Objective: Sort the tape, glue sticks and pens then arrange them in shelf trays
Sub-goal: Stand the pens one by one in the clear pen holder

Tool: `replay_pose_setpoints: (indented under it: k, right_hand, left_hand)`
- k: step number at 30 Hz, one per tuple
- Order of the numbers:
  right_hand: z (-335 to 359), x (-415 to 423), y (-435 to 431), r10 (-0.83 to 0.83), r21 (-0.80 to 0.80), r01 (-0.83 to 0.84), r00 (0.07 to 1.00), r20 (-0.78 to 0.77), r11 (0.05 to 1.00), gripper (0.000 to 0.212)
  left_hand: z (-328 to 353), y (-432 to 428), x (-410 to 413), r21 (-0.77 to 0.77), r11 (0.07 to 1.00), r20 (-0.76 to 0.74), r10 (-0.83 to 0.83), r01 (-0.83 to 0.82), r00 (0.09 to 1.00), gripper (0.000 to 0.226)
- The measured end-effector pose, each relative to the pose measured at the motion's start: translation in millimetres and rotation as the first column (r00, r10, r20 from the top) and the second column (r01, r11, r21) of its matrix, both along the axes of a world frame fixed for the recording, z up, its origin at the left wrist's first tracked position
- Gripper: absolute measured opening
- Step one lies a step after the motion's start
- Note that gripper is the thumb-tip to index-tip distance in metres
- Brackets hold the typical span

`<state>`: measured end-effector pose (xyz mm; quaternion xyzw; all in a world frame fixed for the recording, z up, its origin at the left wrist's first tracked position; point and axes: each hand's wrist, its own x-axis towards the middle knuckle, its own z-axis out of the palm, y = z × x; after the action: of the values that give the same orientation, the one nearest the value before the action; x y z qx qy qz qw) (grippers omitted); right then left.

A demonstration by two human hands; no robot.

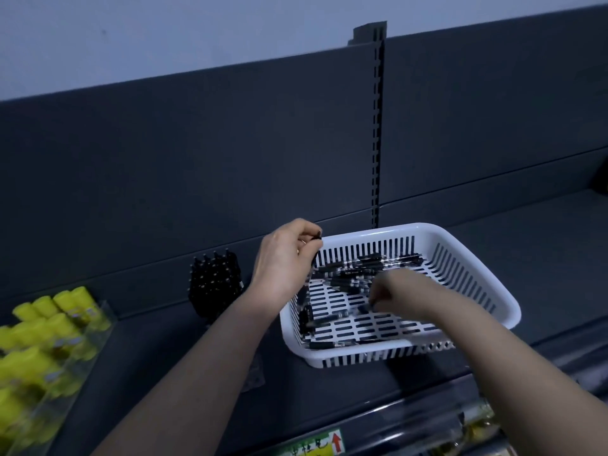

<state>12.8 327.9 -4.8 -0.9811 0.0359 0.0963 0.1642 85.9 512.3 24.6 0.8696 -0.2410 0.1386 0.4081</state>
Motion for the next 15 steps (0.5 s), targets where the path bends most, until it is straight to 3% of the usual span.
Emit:
replay_pose_setpoints:
  k: [6,10,15]
  right_hand:
    - [55,1,54,-0.088,0.335,-0.085,0.878,0.47,0.938,0.013]
    - [61,9,98,-0.097,0.458,-0.218,0.816,0.57,0.862,0.018]
    - [44,21,138,-0.106,0.533,-0.273,0.811,0.575,0.801,0.022]
  left_hand:
    - [24,52,-11,-0.168,0.98,0.133,0.133,-0.11,0.982,0.014]
    - [28,105,-16,-0.209,0.954,0.137,0.248,-0.216,0.959,0.022]
    - [5,149,-18,-0.169,0.931,0.108,0.343,-0.323,0.933,0.016]
